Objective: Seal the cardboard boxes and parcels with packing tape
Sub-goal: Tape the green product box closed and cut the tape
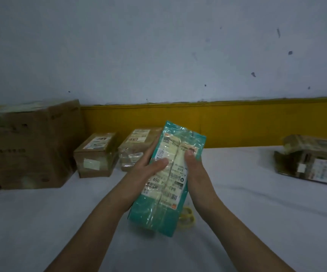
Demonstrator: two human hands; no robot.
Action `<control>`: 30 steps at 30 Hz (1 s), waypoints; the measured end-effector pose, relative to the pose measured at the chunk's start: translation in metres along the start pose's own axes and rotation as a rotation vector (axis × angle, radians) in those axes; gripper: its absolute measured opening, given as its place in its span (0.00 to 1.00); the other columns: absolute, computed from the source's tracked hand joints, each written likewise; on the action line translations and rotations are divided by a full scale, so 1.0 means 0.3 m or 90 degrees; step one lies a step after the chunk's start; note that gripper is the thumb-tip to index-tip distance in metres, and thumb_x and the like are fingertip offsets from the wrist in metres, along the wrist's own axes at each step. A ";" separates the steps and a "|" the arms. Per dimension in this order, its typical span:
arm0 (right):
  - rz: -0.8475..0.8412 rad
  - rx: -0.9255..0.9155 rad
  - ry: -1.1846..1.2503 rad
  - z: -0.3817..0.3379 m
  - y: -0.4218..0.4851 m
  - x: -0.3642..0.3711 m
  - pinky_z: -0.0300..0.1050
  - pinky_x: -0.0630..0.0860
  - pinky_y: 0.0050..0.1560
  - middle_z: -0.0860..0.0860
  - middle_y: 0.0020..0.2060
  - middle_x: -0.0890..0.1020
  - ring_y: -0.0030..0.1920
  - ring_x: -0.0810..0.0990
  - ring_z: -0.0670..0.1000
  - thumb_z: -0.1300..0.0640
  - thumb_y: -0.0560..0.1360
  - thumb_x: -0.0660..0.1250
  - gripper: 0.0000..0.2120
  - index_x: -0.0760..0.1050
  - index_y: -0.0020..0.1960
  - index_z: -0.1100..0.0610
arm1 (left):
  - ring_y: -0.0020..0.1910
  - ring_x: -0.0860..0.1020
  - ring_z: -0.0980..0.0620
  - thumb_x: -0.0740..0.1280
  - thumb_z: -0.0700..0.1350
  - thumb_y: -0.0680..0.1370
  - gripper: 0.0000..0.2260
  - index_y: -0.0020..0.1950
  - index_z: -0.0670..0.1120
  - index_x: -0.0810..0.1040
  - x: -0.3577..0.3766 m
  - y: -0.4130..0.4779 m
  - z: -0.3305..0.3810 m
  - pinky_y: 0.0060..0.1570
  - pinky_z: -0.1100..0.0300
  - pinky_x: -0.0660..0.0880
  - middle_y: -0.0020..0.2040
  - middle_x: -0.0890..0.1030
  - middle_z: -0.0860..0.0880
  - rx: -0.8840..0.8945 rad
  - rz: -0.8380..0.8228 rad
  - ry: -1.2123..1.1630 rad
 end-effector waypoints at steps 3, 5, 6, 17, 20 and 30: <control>-0.001 0.050 0.132 -0.030 0.003 -0.016 0.57 0.79 0.58 0.53 0.55 0.84 0.55 0.84 0.54 0.36 0.76 0.61 0.26 0.72 0.67 0.49 | 0.57 0.83 0.46 0.72 0.53 0.74 0.31 0.74 0.64 0.66 0.035 0.027 0.033 0.51 0.47 0.82 0.63 0.81 0.50 0.000 0.010 -0.022; -0.011 0.070 0.245 -0.070 0.003 -0.062 0.53 0.82 0.53 0.55 0.55 0.84 0.54 0.84 0.56 0.39 0.74 0.62 0.26 0.74 0.66 0.52 | 0.62 0.80 0.43 0.74 0.56 0.73 0.31 0.73 0.66 0.66 0.094 0.081 0.063 0.57 0.40 0.78 0.67 0.78 0.50 -0.010 -0.001 -0.036; -0.018 0.055 0.272 -0.094 0.004 -0.099 0.52 0.82 0.51 0.56 0.56 0.84 0.55 0.84 0.57 0.40 0.74 0.62 0.26 0.74 0.66 0.53 | 0.61 0.80 0.43 0.73 0.56 0.74 0.30 0.73 0.65 0.66 0.130 0.113 0.077 0.56 0.41 0.78 0.67 0.79 0.49 -0.012 -0.004 -0.052; 0.168 0.094 0.304 -0.059 0.201 -0.660 0.44 0.82 0.36 0.56 0.44 0.86 0.39 0.85 0.53 0.52 0.79 0.62 0.20 0.73 0.68 0.58 | 0.59 0.80 0.46 0.64 0.47 0.79 0.23 0.74 0.55 0.69 0.548 0.511 -0.062 0.58 0.46 0.79 0.64 0.79 0.47 -0.030 -0.038 -0.181; 0.143 0.123 0.239 -0.017 0.370 -0.669 0.43 0.81 0.35 0.55 0.43 0.86 0.38 0.85 0.53 0.51 0.79 0.63 0.15 0.75 0.62 0.57 | 0.53 0.83 0.50 0.63 0.47 0.80 0.25 0.76 0.61 0.64 0.512 0.635 -0.108 0.45 0.54 0.82 0.62 0.80 0.51 0.013 -0.005 -0.136; 0.129 0.211 -0.172 0.228 0.668 -0.767 0.51 0.77 0.58 0.57 0.54 0.83 0.54 0.81 0.56 0.41 0.82 0.56 0.23 0.78 0.60 0.58 | 0.69 0.70 0.49 0.55 0.47 0.84 0.15 0.69 0.49 0.74 0.383 0.864 -0.207 0.71 0.48 0.68 0.71 0.71 0.52 -0.004 0.145 0.188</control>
Point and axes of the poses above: each hand's wrist, its own y-axis towards the middle knuckle, its own x-axis out of the palm, z = x × y, the point moved 10 cm from there along y, towards the middle knuckle
